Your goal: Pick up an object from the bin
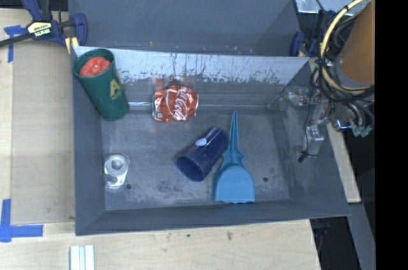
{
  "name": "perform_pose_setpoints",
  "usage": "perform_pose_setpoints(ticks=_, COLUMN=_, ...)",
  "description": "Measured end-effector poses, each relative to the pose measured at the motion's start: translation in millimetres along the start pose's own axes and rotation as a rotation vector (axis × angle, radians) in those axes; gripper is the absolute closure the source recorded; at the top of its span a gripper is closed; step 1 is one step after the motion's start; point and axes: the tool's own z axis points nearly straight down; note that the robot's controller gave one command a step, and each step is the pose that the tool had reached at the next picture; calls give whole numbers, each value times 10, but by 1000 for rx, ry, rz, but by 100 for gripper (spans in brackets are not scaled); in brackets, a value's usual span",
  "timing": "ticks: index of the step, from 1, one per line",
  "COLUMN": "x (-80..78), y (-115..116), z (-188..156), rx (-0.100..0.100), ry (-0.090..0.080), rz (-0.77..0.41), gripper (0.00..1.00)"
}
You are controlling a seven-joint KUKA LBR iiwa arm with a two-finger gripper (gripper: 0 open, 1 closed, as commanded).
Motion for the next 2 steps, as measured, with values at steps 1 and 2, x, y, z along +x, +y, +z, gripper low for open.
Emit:
perform_pose_setpoints(ticks=1, x=-108, y=71, z=-597, rx=1, ry=-4, rz=-119, gripper=0)
perform_pose_setpoints(ticks=2, x=-6, y=274, z=-729, rx=5, ry=-15, rz=-290, gripper=0)
